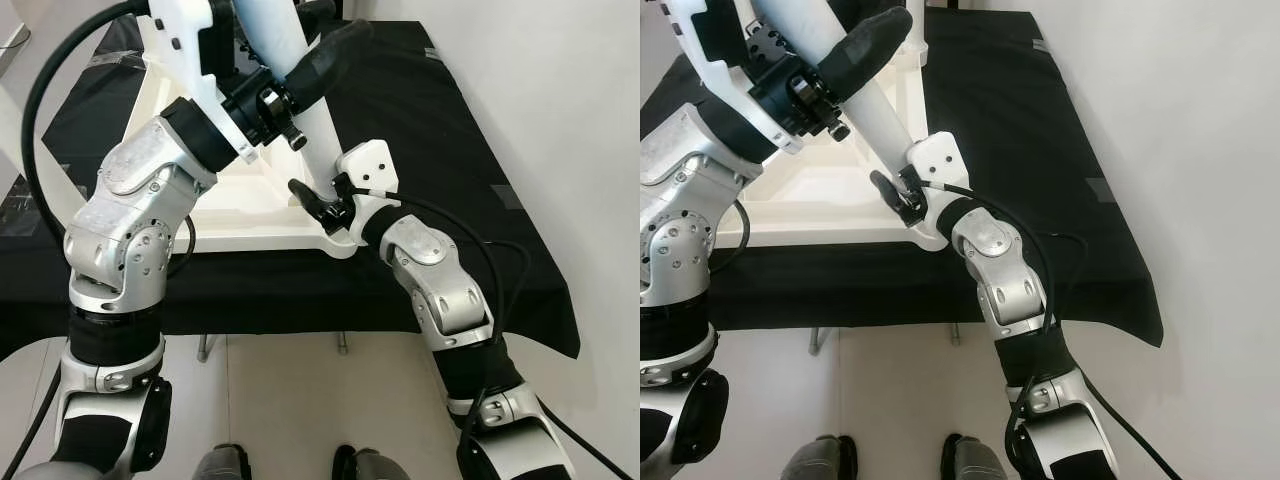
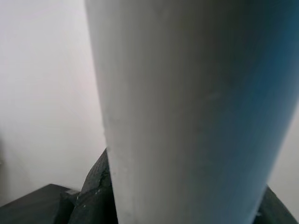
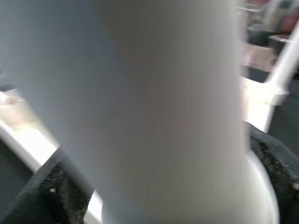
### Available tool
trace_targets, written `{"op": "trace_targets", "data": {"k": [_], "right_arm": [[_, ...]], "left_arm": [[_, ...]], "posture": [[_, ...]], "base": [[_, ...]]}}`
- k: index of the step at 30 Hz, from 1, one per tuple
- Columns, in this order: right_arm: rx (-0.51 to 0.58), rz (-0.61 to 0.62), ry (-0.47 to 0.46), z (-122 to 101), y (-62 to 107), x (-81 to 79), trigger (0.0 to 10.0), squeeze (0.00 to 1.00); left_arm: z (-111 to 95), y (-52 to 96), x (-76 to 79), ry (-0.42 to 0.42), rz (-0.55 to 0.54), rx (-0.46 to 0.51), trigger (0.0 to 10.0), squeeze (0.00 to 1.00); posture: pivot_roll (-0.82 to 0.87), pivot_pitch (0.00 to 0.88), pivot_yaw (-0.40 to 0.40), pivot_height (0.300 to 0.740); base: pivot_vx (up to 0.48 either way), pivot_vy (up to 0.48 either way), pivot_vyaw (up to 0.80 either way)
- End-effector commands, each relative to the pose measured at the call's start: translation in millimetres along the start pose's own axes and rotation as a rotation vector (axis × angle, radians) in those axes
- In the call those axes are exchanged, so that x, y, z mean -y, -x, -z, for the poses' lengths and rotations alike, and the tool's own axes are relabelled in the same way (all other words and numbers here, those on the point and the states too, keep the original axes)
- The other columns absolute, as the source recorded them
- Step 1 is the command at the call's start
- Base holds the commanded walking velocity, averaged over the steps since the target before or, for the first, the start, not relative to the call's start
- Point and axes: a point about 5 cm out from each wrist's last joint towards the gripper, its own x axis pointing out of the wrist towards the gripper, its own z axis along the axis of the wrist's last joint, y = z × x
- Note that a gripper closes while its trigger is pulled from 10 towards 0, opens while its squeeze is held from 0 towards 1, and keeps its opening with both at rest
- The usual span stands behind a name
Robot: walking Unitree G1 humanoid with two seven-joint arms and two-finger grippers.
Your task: Building children table
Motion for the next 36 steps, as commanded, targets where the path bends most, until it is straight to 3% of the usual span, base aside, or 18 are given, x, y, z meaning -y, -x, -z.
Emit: {"op": "trace_targets", "data": {"k": [1, 4, 6, 7, 8, 9, 10, 11, 18, 22, 28, 31, 36], "right_arm": [[0.022, -0.031, -0.021, -1.9, 1.3, -0.8, 10.0, 1.00], [0.075, -0.206, -0.057, -13.1, 4.9, -6.0, 10.0, 1.00], [0.083, -0.246, -0.060, -15.2, 5.5, -7.4, 10.0, 1.00], [0.084, -0.281, -0.071, -16.2, 5.5, -9.4, 10.0, 0.86], [0.084, -0.299, -0.078, -16.5, 5.2, -10.5, 10.0, 0.86], [0.084, -0.329, -0.096, -17.1, 4.4, -13.7, 10.0, 0.53], [0.084, -0.329, -0.096, -17.1, 4.4, -13.7, 10.0, 0.53], [0.085, -0.393, -0.125, -18.2, 1.2, -24.5, 10.0, 0.00], [0.095, -0.505, -0.199, -19.3, -2.4, -44.2, 10.0, 0.00], [0.130, -0.524, -0.246, -24.1, -2.0, -45.1, 10.0, 0.00], [0.216, -0.537, -0.337, -33.0, 3.8, -35.9, 10.0, 0.00], [0.241, -0.533, -0.407, -32.4, 7.9, -31.5, 10.0, 0.00], [0.226, -0.539, -0.364, -26.2, 11.7, -32.3, 10.0, 0.00]], "left_arm": [[-5.3, -1.7, 5.6, 0.003, 0.080, 0.008, 0.0, 0.00], [6.8, 14.2, 16.7, 0.106, 0.347, -0.123, 0.0, 0.00], [9.4, 18.4, 19.4, 0.137, 0.407, -0.150, 0.0, 0.00], [12.7, 22.7, 23.2, 0.143, 0.474, -0.187, 0.0, 0.00], [14.6, 25.2, 25.4, 0.142, 0.513, -0.210, 0.0, 0.00], [15.9, 27.8, 29.7, 0.160, 0.573, -0.228, 0.0, 0.00], [15.9, 27.8, 29.7, 0.160, 0.573, -0.228, 0.0, 0.00], [18.1, 30.8, 37.6, 0.196, 0.680, -0.249, 0.0, 0.00], [19.4, 31.4, 43.9, 0.232, 0.783, -0.252, 0.0, 0.00], [21.5, 32.5, 42.0, 0.236, 0.779, -0.251, 0.0, 0.00], [25.8, 31.4, 21.5, 0.176, 0.617, -0.216, 0.0, 0.00], [20.9, 30.6, 4.0, 0.148, 0.494, -0.164, 0.0, 0.00], [14.2, 30.4, -2.4, 0.169, 0.442, -0.099, 0.0, 0.00]], "posture": [[0.10, 0.131, -0.048, 0.740], [0.09, 0.131, -0.041, 0.740], [0.09, 0.132, -0.041, 0.740], [0.08, 0.131, -0.042, 0.740], [0.08, 0.131, -0.042, 0.740], [0.08, 0.129, -0.045, 0.740], [0.08, 0.129, -0.045, 0.740], [0.08, 0.129, -0.047, 0.740], [0.07, 0.131, -0.052, 0.740], [0.07, 0.131, -0.051, 0.740], [0.07, 0.130, -0.053, 0.740], [0.07, 0.129, -0.053, 0.740], [0.08, 0.130, -0.054, 0.740]], "base": [[0.000, 0.000, 0.00], [0.000, 0.000, 0.00], [0.000, 0.000, 0.00], [0.000, 0.000, 0.00], [0.000, 0.000, 0.00], [0.000, 0.000, 0.00], [0.000, 0.000, 0.00], [0.000, 0.000, 0.00], [0.000, 0.000, 0.00], [0.000, 0.000, 0.00], [0.000, 0.000, 0.00], [0.000, 0.000, 0.00], [0.000, 0.000, 0.00]]}}
